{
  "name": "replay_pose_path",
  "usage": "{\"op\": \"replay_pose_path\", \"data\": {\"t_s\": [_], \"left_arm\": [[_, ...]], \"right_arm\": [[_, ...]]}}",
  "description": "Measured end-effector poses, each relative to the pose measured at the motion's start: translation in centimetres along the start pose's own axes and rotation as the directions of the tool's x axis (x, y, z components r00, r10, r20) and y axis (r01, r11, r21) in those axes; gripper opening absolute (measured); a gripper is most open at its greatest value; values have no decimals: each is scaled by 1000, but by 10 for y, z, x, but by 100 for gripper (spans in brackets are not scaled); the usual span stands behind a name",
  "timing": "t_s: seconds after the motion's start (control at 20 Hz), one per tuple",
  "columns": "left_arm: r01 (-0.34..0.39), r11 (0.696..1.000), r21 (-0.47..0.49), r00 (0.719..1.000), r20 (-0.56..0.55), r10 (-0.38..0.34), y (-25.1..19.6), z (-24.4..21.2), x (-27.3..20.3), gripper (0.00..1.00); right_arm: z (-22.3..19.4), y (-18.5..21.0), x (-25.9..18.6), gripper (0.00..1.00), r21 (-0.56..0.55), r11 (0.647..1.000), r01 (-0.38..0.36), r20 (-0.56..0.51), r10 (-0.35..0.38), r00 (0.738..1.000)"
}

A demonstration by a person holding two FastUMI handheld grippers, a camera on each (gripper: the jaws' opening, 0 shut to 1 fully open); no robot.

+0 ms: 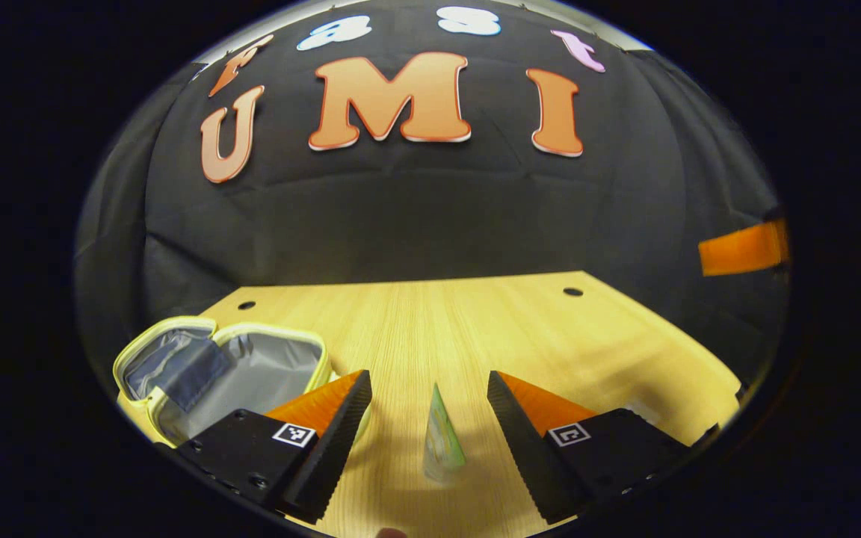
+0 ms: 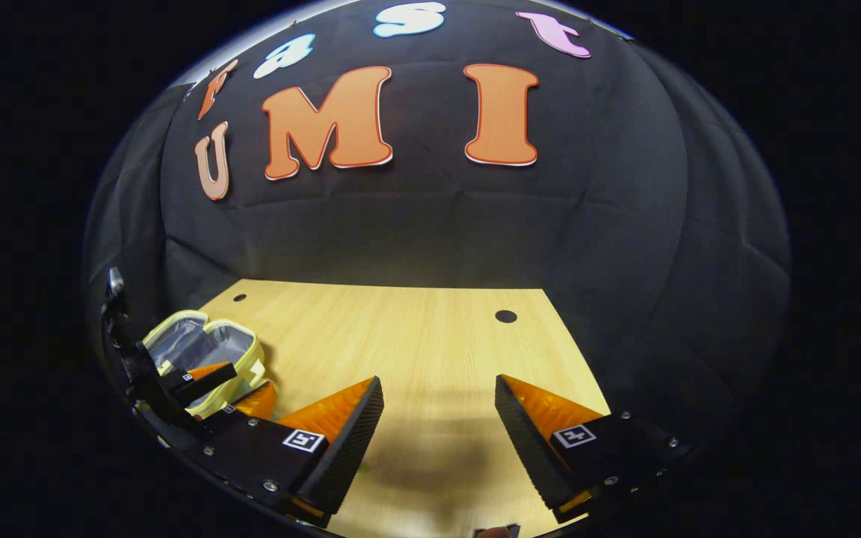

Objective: First open the suitcase, pack the skin care products into it, and then close the suitcase.

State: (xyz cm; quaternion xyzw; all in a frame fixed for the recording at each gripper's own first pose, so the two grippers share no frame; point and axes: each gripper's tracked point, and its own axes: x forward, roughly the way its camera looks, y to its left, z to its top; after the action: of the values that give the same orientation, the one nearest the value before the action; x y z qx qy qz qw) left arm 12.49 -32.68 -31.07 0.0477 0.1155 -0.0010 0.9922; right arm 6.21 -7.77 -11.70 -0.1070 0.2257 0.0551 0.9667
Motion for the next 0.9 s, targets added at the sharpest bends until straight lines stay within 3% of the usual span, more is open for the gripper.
{"op": "replay_pose_path", "data": {"t_s": [0.3, 0.4, 0.55, 0.75, 0.9], "left_arm": [[4, 1000, 31, 998, -64, -2, -13, -45, 14, 98], [1, 999, 37, 997, -80, 2, -14, -51, 15, 83], [6, 999, 52, 996, -84, -2, -11, -52, 17, 43], [21, 997, 79, 988, -152, -9, -5, -43, 1, 32], [64, 997, 31, 987, -148, -58, 1, -11, -22, 32]], "right_arm": [[-17, -8, 0, 95, 18, 1000, 7, -37, -7, 999], [-19, -6, -2, 95, 12, 1000, 6, -41, -5, 999], [-19, -5, -8, 95, 8, 1000, 9, -38, -8, 999], [-17, 4, -17, 95, 30, 1000, 4, -32, -3, 999], [-4, 21, -27, 96, 57, 998, -23, 7, 22, 1000]]}}
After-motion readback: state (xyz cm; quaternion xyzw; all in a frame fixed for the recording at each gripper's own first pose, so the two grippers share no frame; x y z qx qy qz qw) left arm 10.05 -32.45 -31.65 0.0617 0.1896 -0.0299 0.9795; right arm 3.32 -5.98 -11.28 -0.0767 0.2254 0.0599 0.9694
